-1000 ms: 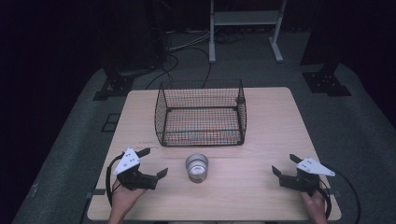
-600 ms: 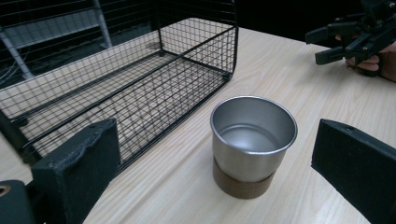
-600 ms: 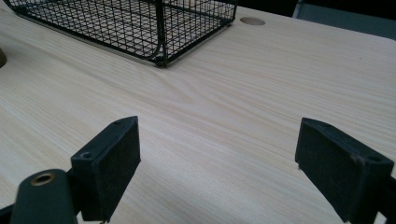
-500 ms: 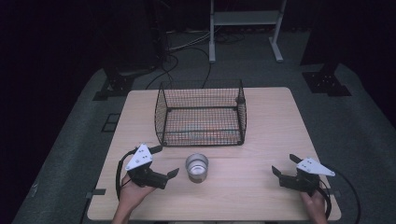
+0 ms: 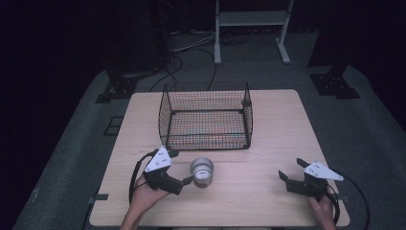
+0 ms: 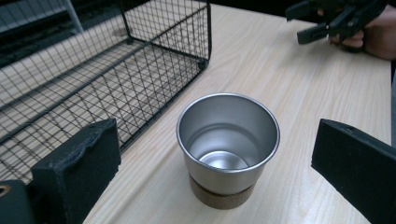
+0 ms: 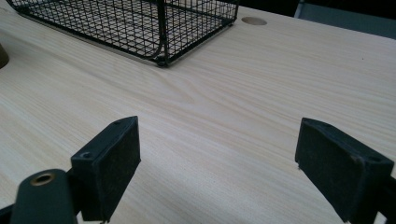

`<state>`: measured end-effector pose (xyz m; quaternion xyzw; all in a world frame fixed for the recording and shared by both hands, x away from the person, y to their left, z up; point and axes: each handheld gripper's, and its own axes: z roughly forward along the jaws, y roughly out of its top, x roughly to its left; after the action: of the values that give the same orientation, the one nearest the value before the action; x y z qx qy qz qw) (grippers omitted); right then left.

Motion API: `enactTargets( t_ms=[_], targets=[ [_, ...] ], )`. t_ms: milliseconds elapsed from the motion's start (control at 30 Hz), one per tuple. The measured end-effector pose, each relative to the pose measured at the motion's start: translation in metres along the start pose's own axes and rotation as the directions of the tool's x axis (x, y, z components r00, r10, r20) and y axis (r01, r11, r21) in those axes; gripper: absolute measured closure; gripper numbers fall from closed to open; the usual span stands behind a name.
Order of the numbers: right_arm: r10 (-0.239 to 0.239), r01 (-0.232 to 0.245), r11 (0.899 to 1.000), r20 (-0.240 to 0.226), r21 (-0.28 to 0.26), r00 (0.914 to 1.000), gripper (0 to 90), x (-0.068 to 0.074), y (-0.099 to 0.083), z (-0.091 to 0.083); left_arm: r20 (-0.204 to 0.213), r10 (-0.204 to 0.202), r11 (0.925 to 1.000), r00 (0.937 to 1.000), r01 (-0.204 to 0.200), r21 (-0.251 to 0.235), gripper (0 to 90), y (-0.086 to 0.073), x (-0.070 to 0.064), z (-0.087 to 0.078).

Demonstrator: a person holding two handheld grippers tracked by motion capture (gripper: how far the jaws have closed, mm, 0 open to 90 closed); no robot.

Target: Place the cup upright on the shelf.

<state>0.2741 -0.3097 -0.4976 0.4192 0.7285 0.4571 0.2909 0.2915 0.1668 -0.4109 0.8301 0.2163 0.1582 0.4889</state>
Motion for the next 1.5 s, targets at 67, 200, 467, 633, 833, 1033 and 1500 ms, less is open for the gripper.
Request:
enactTargets(
  t_ms=[67, 200, 467, 633, 833, 1033, 1500],
  targets=[
    [0.000, 0.000, 1.000, 0.000, 0.000, 1.0000, 13.4, 0.000, 0.000, 0.000, 0.006, 0.004, 0.9999, 1.0000, -0.005, 0.015, 0.3, 0.000, 0.000, 0.004],
    [0.000, 0.000, 1.000, -0.001, -0.001, 1.0000, 13.4, 0.000, 0.000, 0.000, 0.019, 0.016, 0.9984, 0.9997, -0.018, 0.054, 0.4, 0.000, -0.002, 0.015],
    [0.000, 0.000, 1.000, -0.003, -0.003, 1.0000, 13.4, 0.000, 0.000, 0.000, 0.056, 0.016, 0.9944, 0.9983, -0.022, 0.103, 0.3, -0.003, -0.002, 0.030],
    [0.000, 0.000, 1.000, -0.005, -0.004, 1.0000, 13.4, 0.000, 0.000, 0.000, 0.074, 0.018, 0.9911, 0.9971, -0.028, 0.130, 0.3, -0.005, -0.003, 0.040],
    [0.000, 0.000, 1.000, -0.006, -0.005, 1.0000, 13.4, 0.000, 0.000, 0.000, 0.091, 0.034, 0.9836, 0.9953, -0.049, 0.174, 0.3, -0.007, -0.004, 0.051],
    [0.001, -0.001, 1.000, -0.007, -0.004, 1.0000, 13.4, 0.000, 0.000, 0.000, 0.084, 0.027, 0.9798, 0.9961, -0.043, 0.195, 0.4, -0.008, -0.001, 0.058],
    [0.002, -0.002, 1.000, -0.011, -0.007, 0.9999, 13.4, 0.000, 0.000, 0.000, 0.105, 0.028, 0.9646, 0.9940, -0.055, 0.258, 4.1, -0.010, 0.000, 0.078]
  ],
)
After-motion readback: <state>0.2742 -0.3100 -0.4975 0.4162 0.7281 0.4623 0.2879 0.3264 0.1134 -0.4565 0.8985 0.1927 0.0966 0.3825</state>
